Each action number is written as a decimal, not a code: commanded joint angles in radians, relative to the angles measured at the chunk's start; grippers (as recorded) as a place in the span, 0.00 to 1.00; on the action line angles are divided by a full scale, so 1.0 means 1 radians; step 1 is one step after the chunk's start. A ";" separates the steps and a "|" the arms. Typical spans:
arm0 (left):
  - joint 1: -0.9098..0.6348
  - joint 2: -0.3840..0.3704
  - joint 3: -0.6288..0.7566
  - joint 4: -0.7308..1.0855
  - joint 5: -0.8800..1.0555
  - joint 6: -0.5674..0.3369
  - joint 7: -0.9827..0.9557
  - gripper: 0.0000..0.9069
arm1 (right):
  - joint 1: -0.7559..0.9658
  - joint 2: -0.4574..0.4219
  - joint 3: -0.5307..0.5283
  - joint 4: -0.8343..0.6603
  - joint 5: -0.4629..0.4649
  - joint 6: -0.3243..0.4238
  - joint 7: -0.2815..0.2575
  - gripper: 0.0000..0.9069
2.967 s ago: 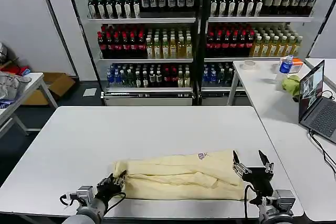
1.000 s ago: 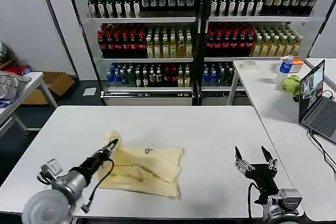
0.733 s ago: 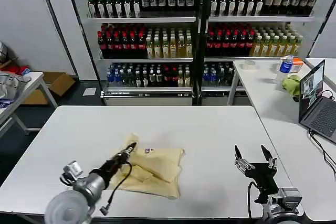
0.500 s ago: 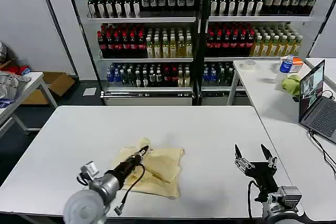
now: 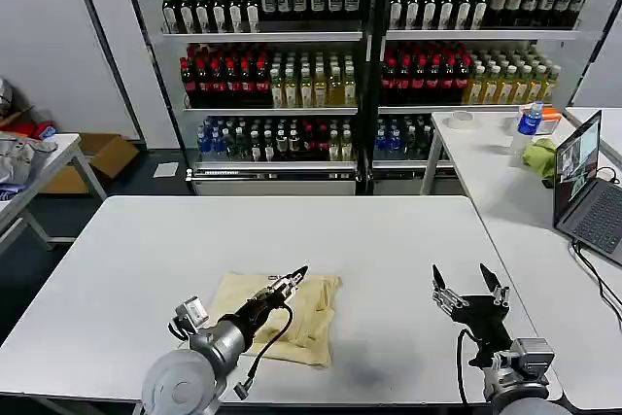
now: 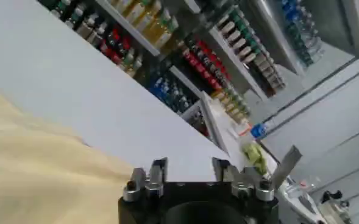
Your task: Fold and organize the clothes.
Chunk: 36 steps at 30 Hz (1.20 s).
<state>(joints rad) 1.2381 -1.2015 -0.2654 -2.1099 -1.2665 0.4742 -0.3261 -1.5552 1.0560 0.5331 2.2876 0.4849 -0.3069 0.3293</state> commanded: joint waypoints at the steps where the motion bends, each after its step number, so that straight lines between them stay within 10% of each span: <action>1: 0.100 0.100 -0.196 -0.071 0.057 0.017 0.004 1.00 | 0.015 -0.001 -0.004 -0.008 0.003 0.000 -0.003 1.00; 11: 0.143 0.187 -0.324 0.073 0.149 0.040 0.061 1.00 | 0.020 0.010 -0.013 -0.016 -0.001 0.000 -0.005 1.00; 36: 0.089 0.122 -0.269 0.206 0.012 0.102 0.098 1.00 | 0.006 0.003 0.022 -0.003 0.008 -0.004 0.000 1.00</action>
<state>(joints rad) 1.3393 -1.0682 -0.5296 -1.9409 -1.1820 0.5537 -0.2373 -1.5520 1.0588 0.5515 2.2848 0.4916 -0.3096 0.3281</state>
